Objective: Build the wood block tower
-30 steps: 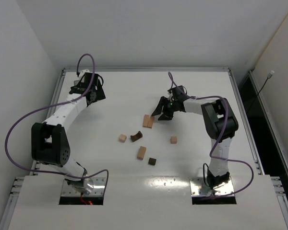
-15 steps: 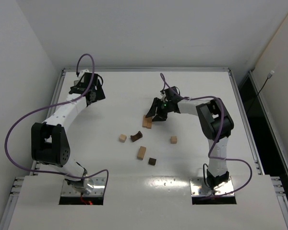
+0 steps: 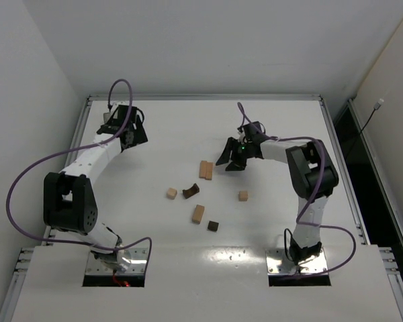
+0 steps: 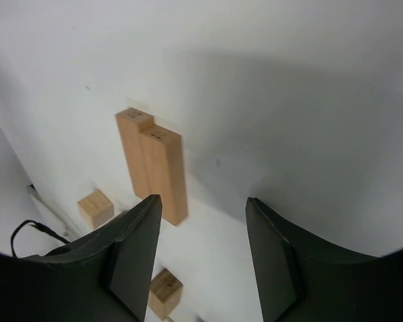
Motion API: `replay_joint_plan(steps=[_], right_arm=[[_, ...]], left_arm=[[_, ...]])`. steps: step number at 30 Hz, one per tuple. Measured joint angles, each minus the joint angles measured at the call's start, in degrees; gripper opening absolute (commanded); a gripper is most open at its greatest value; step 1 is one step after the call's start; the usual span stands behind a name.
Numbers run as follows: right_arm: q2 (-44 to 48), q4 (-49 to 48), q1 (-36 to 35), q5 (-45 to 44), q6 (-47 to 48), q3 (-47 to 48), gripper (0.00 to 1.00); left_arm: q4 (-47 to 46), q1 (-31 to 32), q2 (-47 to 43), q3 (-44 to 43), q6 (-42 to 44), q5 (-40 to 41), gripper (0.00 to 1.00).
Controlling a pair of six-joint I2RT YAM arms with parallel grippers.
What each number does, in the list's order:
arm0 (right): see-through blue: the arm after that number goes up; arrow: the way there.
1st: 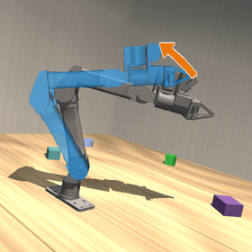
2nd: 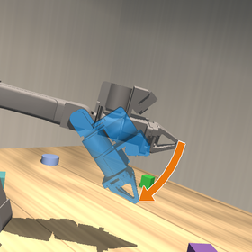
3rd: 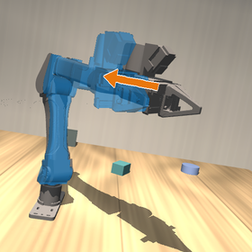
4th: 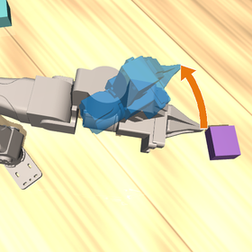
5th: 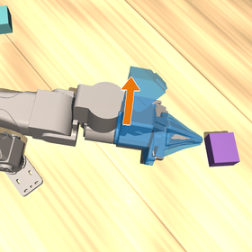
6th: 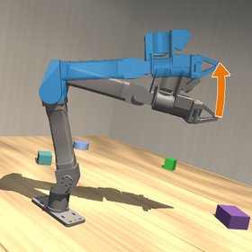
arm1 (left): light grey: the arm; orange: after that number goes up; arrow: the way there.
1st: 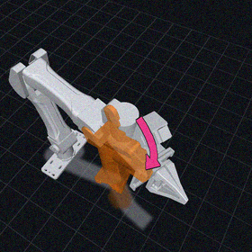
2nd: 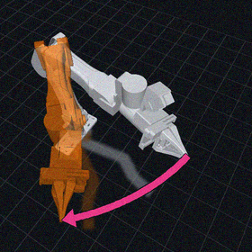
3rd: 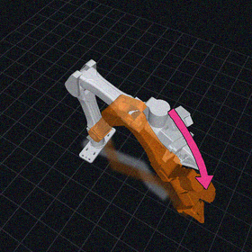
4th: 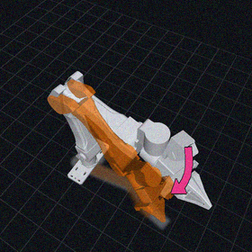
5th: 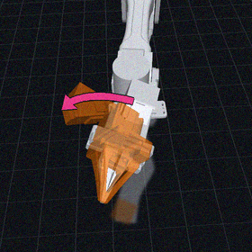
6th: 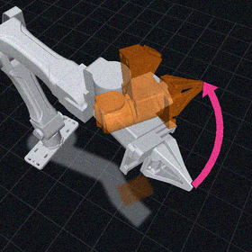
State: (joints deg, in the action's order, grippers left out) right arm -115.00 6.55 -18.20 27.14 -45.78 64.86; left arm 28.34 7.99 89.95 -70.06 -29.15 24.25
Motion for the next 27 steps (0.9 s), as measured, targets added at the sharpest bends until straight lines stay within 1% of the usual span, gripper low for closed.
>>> replay_joint_plan(steps=[3, 5, 6, 7, 8, 11, 13, 17, 19, 23, 27], right_arm=[[2.7, 3.0, 1.7, -1.4, 3.5, -1.0, 0.5], [4.9, 5.4, 2.3, -2.5, 6.6, -0.9, 0.5], [6.2, 7.0, 2.3, -3.0, 8.7, -0.5, 0.52], [8.6, 9.3, 2.3, -3.5, 12.4, 0.3, 0.52], [9.7, 10.2, 2.2, -3.8, 13.9, 0.7, 0.52], [15.5, 14.9, 1.8, -5.3, 24.1, 3.2, 0.53], [20.9, 17.7, 1.6, -5.7, 32.5, 3.7, 0.53], [29.5, 23.3, 1.6, -5.7, 45.9, 3.1, 0.53], [33.3, 25.6, 1.5, -6.2, 50.7, 1.6, 0.54], [38.2, 29.2, 1.4, -8.6, 56.3, -2.0, 0.54], [39.7, 31.5, 1.5, -12.0, 58.6, -4.0, 0.54]], left_arm=[[-0.7, 1.0, -1.6, 3.7, -0.1, -2.2, 0.79], [-1.1, 2.5, -3.7, 7.3, -0.2, -4.1, 0.75], [-1.0, 3.6, -5.1, 9.0, -0.2, -5.2, 0.71], [-1.3, 4.7, -6.5, 10.8, 0.1, -6.7, 0.68], [-1.4, 5.9, -8.1, 12.7, 0.4, -8.3, 0.68], [-2.0, 9.7, -12.5, 17.0, 2.3, -13.6, 0.68], [-2.3, 11.6, -14.5, 18.7, 4.5, -18.6, 0.68], [-2.6, 14.3, -15.5, 19.5, 8.1, -26.3, 0.68], [-2.7, 16.6, -15.5, 19.5, 9.6, -28.9, 0.68], [-1.6, 24.9, -14.5, 18.3, 10.9, -31.2, 0.68], [0.2, 33.4, -11.7, 15.2, 10.2, -30.1, 0.68]])
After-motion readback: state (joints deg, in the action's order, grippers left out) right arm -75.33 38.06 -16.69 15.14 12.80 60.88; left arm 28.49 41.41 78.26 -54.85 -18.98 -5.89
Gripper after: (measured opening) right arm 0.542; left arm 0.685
